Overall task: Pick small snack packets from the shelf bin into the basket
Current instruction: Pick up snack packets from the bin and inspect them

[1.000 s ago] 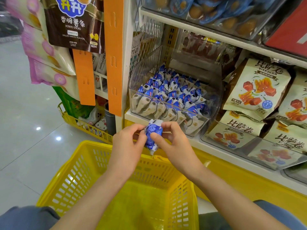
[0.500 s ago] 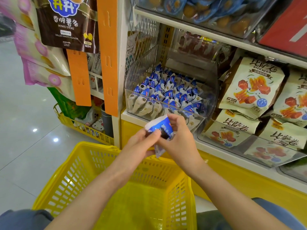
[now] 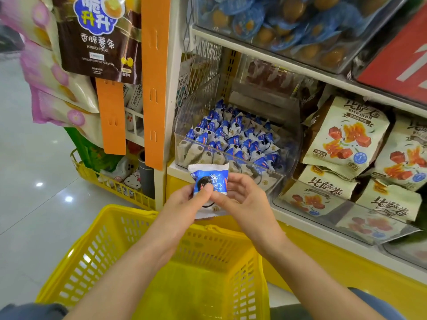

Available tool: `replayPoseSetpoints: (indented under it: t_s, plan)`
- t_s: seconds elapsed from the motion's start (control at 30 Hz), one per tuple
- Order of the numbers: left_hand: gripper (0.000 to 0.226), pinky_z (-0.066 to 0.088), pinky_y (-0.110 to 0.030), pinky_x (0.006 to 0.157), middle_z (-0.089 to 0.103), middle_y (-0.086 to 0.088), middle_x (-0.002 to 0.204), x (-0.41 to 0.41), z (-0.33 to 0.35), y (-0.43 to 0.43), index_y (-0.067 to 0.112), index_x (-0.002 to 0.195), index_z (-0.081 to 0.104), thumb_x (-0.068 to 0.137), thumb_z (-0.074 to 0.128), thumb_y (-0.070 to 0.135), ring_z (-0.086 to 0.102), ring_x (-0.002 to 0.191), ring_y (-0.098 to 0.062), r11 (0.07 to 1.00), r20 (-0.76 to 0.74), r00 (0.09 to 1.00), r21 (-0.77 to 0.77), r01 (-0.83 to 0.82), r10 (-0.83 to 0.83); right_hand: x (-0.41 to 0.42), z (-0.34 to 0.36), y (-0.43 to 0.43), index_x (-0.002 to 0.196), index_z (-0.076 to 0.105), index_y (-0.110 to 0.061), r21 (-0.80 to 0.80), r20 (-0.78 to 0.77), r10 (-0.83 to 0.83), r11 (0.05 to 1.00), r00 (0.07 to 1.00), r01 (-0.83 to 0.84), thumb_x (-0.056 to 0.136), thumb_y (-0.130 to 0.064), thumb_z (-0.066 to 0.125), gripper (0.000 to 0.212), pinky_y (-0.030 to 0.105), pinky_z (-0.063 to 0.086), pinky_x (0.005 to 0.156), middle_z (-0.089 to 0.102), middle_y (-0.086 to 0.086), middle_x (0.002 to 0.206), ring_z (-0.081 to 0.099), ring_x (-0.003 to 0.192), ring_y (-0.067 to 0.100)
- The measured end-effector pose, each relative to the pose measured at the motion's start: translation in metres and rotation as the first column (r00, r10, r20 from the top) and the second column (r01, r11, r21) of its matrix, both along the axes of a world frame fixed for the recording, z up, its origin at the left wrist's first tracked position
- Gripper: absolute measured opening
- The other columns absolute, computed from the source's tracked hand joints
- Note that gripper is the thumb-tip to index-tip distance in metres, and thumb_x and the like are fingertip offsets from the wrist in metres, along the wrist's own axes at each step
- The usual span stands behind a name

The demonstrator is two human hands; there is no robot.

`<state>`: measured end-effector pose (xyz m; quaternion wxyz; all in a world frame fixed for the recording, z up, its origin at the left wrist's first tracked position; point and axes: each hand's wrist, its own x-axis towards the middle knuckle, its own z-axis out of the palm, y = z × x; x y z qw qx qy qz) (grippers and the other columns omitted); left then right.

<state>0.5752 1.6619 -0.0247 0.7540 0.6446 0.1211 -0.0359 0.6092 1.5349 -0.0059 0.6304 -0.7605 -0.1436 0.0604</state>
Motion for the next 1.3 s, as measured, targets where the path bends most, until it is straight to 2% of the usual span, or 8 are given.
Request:
replayPoseSetpoints:
  t_s: [0.13,0.3,0.6,0.77,1.0,1.13,1.23,1.3]
  plan:
    - [0.026,0.05,-0.019,0.073,0.07,0.007,0.097,0.004,0.006,0.008,0.024,0.112,0.062,0.092,0.049,0.034,0.064,0.087,-0.001,0.998,0.083,0.995,-0.02,-0.057,0.059,0.006,0.016,-0.006,0.105,0.058,-0.025,-0.079,0.105,0.146,0.987,0.984,-0.138,0.09,-0.011,0.056,0.021,0.01,0.047,0.081,0.065,-0.015,0.101,0.061,0.093,-0.006]
    - [0.021,0.049,-0.014,0.052,0.07,0.001,0.092,0.009,0.007,0.012,0.02,0.106,0.061,0.093,0.048,0.03,0.066,0.068,-0.001,0.994,0.099,0.991,-0.069,-0.088,0.094,0.066,0.045,-0.026,0.102,0.06,-0.024,-0.379,0.373,-0.085,0.895,0.924,0.236,0.092,-0.017,0.054,0.014,0.002,0.043,0.071,0.061,-0.015,0.092,0.058,0.083,-0.003]
    - [0.019,0.058,-0.033,0.073,0.069,-0.003,0.101,0.022,0.005,0.016,0.027,0.105,0.06,0.093,0.047,0.034,0.067,0.09,-0.02,0.986,0.118,0.985,-0.124,-0.114,0.128,0.144,0.033,-0.017,0.077,0.062,-0.001,-0.894,-0.043,0.01,0.445,0.999,-0.042,0.086,-0.038,0.062,0.038,0.024,0.047,0.058,0.06,0.004,0.062,0.054,0.057,0.014]
    - [0.015,0.055,-0.021,0.056,0.07,-0.001,0.096,0.024,0.006,0.016,0.026,0.101,0.06,0.091,0.051,0.031,0.068,0.077,-0.012,0.977,0.115,0.984,-0.184,-0.111,0.133,0.152,0.024,-0.016,0.08,0.066,-0.01,-0.881,-0.126,0.006,0.459,0.992,-0.115,0.08,-0.041,0.068,0.032,0.04,0.052,0.085,0.056,0.012,0.073,0.053,0.069,0.021]
    - [0.013,0.057,-0.024,0.054,0.068,-0.001,0.095,0.028,0.01,0.02,0.023,0.105,0.056,0.093,0.052,0.023,0.068,0.075,-0.014,0.96,0.054,0.977,-0.204,-0.191,0.206,0.139,0.041,-0.022,0.107,0.063,-0.008,-0.842,0.105,-0.144,0.514,0.984,0.165,0.086,-0.026,0.063,0.028,0.022,0.044,0.056,0.06,0.0,0.08,0.053,0.064,0.01]
    - [0.019,0.056,-0.023,0.051,0.065,-0.001,0.098,0.027,0.008,0.02,0.02,0.112,0.053,0.093,0.052,0.024,0.067,0.077,-0.014,0.952,-0.004,0.974,-0.21,-0.224,0.228,0.104,0.071,-0.022,0.119,0.056,-0.013,-0.569,0.329,-0.207,0.735,0.921,0.368,0.087,-0.024,0.061,0.034,0.014,0.044,0.063,0.062,-0.005,0.095,0.056,0.073,0.002]
    - [0.018,0.058,-0.028,0.056,0.064,-0.005,0.103,0.024,0.009,0.018,0.021,0.109,0.054,0.093,0.052,0.026,0.067,0.082,-0.018,0.947,-0.032,0.979,-0.249,-0.202,0.2,0.066,0.089,-0.019,0.108,0.062,-0.009,-0.267,-0.156,-0.04,0.964,0.987,-0.003,0.09,-0.024,0.056,0.025,0.015,0.047,0.051,0.068,-0.005,0.076,0.06,0.06,0.003]
    - [0.03,0.06,-0.035,0.061,0.066,-0.006,0.109,0.019,0.01,0.015,0.02,0.114,0.054,0.089,0.052,0.036,0.068,0.088,-0.023,0.938,-0.005,0.994,-0.33,-0.102,0.107,0.044,0.087,-0.012,0.101,0.065,-0.012,-0.14,-0.388,0.122,0.972,0.914,-0.19,0.091,-0.024,0.055,0.018,0.023,0.055,0.056,0.069,0.012,0.087,0.062,0.066,0.011]
